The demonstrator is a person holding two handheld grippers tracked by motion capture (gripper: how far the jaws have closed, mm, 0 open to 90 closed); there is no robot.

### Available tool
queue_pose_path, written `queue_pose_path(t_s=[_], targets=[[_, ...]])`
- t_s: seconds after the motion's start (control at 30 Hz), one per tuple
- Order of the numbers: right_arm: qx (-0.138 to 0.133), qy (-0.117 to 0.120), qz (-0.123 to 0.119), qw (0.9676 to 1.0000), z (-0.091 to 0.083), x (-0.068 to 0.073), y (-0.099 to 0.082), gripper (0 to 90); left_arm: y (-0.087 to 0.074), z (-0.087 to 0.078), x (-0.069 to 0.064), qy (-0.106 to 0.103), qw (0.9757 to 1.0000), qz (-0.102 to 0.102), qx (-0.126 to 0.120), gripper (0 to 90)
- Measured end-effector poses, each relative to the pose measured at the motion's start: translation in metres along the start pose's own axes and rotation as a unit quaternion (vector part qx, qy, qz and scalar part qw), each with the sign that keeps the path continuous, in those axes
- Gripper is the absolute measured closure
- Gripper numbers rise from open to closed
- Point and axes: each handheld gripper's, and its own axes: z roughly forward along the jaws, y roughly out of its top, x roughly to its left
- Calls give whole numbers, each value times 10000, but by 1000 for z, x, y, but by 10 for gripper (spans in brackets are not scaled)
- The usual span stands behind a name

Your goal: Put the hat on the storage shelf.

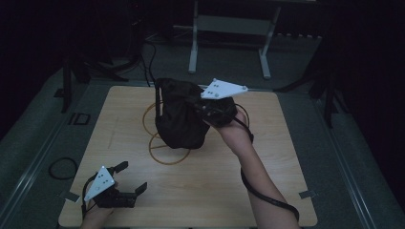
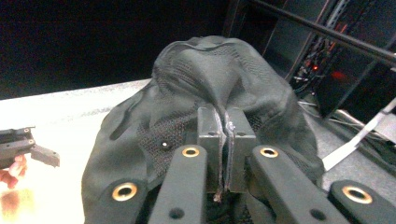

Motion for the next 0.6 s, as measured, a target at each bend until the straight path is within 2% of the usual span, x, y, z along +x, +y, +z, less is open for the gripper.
queue_pose_path(t_s=[0.13, 0.23, 0.3, 0.33, 0.6], targets=[[84, 141, 69, 9998, 17, 1, -2, 874, 0, -1, 0, 14, 10000, 11, -58, 7], [127, 200, 231, 9995, 28, 1, -5, 873, 0, -1, 2, 22, 10000, -12, -89, 6], [122, 212, 259, 9994, 31, 2, -6, 873, 0, -2, 4, 36, 9999, -37, -93, 7], [136, 242, 340, 9990, 38, 2, -8, 872, 0, -2, 4, 48, 9999, -28, -91, 7], [278, 172, 521, 9981, 60, 1, -13, 861, -2, -2, 3, 4, 10000, -29, -95, 7]])
